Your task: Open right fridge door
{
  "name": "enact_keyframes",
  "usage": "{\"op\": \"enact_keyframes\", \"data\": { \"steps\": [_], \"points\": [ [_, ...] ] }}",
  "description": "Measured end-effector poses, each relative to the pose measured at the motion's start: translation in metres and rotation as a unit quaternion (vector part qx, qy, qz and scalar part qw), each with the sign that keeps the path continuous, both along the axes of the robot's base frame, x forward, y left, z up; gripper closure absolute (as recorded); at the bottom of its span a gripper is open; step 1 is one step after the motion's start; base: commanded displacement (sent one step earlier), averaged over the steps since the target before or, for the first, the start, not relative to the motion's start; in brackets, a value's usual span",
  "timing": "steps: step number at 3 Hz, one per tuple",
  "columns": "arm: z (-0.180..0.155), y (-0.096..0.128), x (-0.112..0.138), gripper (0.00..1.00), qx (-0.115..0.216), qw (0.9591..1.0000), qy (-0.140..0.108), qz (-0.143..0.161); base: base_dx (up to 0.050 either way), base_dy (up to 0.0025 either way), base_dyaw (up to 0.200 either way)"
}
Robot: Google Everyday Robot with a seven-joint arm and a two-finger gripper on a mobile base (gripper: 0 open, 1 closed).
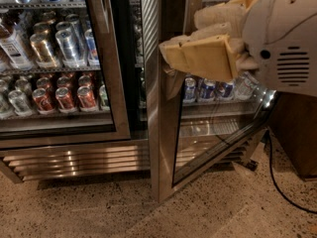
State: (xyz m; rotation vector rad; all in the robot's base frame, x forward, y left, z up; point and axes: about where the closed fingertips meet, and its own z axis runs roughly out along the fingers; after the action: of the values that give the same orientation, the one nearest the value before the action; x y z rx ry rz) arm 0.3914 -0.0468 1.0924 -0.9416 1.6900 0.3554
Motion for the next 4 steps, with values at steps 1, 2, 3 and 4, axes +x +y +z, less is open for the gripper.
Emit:
{"op": "enact_keyframes", "data": {
  "steps": [1, 2, 3, 4],
  "points": [
    [0.0, 0.0, 0.0, 0.69, 0.0, 1.0, 0.0, 0.0, 0.0, 0.0, 0.0],
    [0.0, 0.0, 0.0, 0.81, 0.0, 1.0, 0.0, 0.0, 0.0, 0.0, 0.0],
    [0.0, 0.0, 0.0, 1.0, 0.0, 1.0, 0.0, 0.0, -0.05, 0.0, 0.0],
    [0.0, 0.0, 0.0, 1.0, 0.0, 1.0, 0.0, 0.0, -0.05, -0.00001, 0.0]
  ]
}}
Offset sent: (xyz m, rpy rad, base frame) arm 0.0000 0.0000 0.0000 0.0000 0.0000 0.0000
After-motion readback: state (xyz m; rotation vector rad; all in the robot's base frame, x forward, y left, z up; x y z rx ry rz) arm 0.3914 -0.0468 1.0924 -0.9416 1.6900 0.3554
